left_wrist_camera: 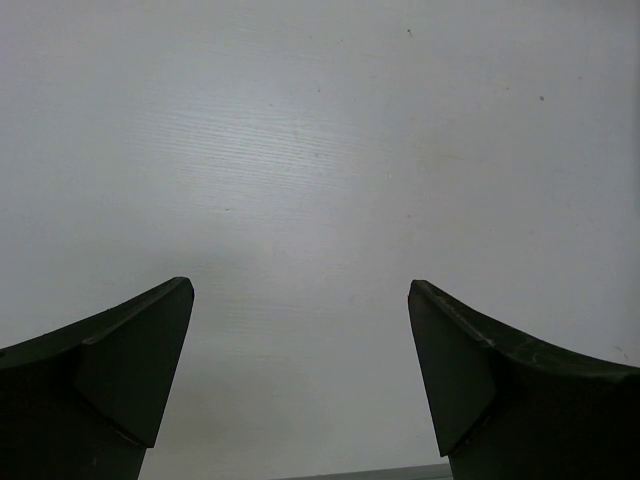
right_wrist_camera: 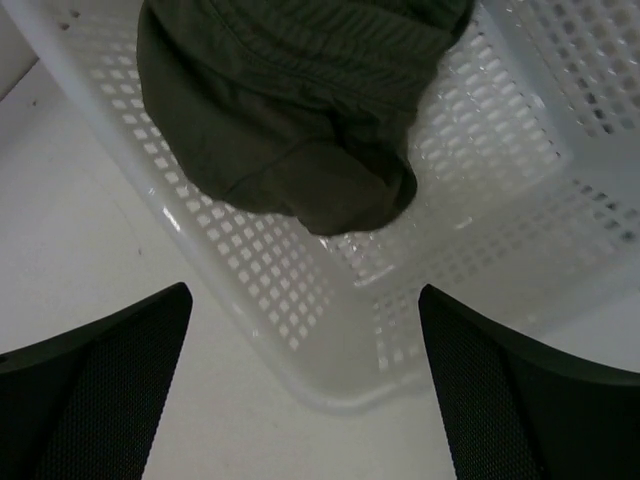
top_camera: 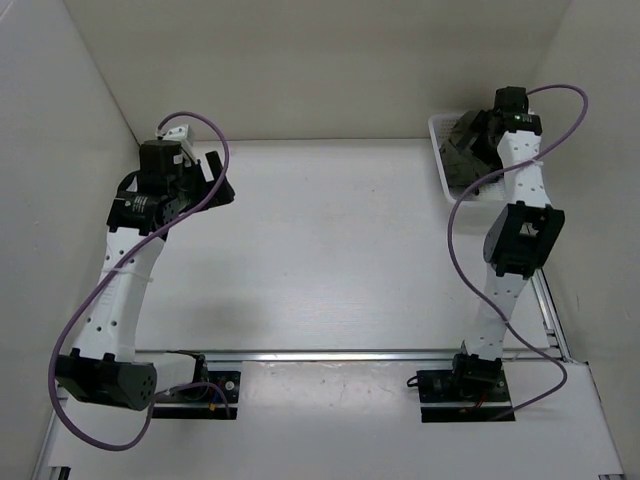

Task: Fold and stack the shorts
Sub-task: Grab the shorts from the pile, then move the shorts to the center of the board

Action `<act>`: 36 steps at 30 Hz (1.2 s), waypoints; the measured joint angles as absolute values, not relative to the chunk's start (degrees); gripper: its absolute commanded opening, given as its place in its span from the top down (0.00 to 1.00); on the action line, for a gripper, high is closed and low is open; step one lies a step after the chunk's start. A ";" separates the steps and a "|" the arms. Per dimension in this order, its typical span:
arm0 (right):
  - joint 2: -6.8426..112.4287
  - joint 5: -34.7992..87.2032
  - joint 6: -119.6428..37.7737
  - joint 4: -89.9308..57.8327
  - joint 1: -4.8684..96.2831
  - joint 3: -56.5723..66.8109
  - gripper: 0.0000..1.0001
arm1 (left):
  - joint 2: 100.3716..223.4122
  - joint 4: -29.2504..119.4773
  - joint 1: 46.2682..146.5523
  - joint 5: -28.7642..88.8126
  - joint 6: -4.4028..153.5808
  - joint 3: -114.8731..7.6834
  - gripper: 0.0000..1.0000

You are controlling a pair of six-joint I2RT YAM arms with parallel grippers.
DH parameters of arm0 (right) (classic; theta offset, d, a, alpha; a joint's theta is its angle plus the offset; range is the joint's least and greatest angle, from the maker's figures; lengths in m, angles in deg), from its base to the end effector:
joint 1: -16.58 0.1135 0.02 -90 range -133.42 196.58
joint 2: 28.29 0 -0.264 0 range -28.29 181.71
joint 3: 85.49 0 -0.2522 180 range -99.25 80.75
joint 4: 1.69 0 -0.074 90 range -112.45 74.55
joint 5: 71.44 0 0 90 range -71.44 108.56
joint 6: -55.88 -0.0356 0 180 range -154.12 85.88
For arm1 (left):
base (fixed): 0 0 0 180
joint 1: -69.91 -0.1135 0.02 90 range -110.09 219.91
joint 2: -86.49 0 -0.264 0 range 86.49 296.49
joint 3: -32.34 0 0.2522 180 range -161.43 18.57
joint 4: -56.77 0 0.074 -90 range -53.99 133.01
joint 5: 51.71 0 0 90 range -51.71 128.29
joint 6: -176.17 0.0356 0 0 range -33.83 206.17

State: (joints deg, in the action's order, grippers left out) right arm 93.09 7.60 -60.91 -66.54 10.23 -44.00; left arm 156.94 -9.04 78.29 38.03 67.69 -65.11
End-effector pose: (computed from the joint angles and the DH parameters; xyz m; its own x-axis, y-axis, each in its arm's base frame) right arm 0.4681 -0.0589 0.3326 -0.5502 0.5065 -0.6639 0.5418 0.8215 0.1777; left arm 0.2392 -0.0354 0.4081 -0.6354 -0.2268 -0.7381 -0.0550 0.9668 -0.2497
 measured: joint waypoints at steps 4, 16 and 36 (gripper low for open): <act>105.49 12.10 -62.28 -66.33 8.40 -52.67 0.00 | 158.62 -8.71 78.42 38.36 67.73 -65.30 0.00; 113.71 15.01 -66.09 -63.62 6.12 -54.44 1.00 | 166.62 -8.34 78.58 38.69 67.71 -69.00 0.00; 55.72 24.76 -57.85 -57.32 32.04 -44.93 0.99 | 165.20 -13.76 78.42 36.70 64.98 -77.10 0.00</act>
State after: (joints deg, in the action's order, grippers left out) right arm 55.72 24.76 -57.85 -57.32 32.04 -44.93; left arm 165.20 -13.76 78.42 36.70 64.98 -77.10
